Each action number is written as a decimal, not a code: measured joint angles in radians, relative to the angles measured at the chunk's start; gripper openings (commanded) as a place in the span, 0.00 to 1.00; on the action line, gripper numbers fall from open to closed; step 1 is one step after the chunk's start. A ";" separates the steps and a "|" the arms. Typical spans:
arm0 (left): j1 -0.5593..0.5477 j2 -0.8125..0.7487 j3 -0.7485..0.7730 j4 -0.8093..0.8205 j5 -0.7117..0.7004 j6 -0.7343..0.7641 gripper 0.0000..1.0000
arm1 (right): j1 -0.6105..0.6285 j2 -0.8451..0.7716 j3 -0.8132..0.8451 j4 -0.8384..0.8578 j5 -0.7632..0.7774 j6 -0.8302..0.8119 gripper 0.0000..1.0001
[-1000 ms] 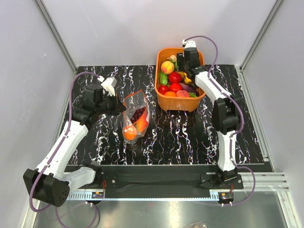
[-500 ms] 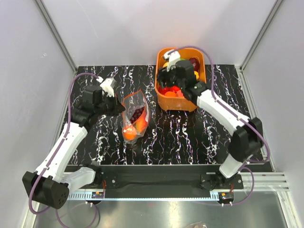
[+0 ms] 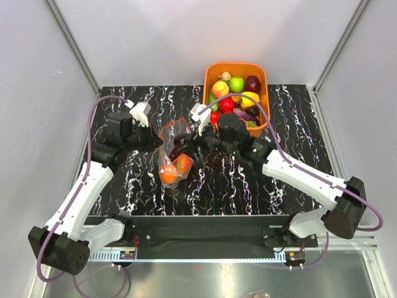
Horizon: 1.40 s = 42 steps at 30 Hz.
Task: Place the food in the zip-top bag and seal the zipper
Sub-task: Place the fake fruit in the zipper food storage bag.
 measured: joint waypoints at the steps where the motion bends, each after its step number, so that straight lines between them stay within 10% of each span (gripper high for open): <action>1: 0.000 0.000 0.000 0.000 0.000 0.000 0.00 | 0.013 0.000 0.000 -0.003 0.000 0.000 0.46; 17: 0.000 -0.032 -0.018 0.011 0.014 -0.001 0.00 | 0.025 0.218 0.155 -0.063 0.043 0.005 0.48; 22: 0.000 -0.033 -0.018 0.016 0.015 -0.001 0.00 | 0.025 0.275 0.206 -0.096 0.082 0.010 0.81; 27: 0.000 -0.033 -0.018 0.017 0.015 -0.001 0.00 | 0.025 0.291 0.211 -0.107 0.108 0.018 0.93; 42: 0.000 -0.033 -0.018 0.023 0.014 0.000 0.00 | -0.163 0.264 0.304 -0.195 0.150 0.079 0.88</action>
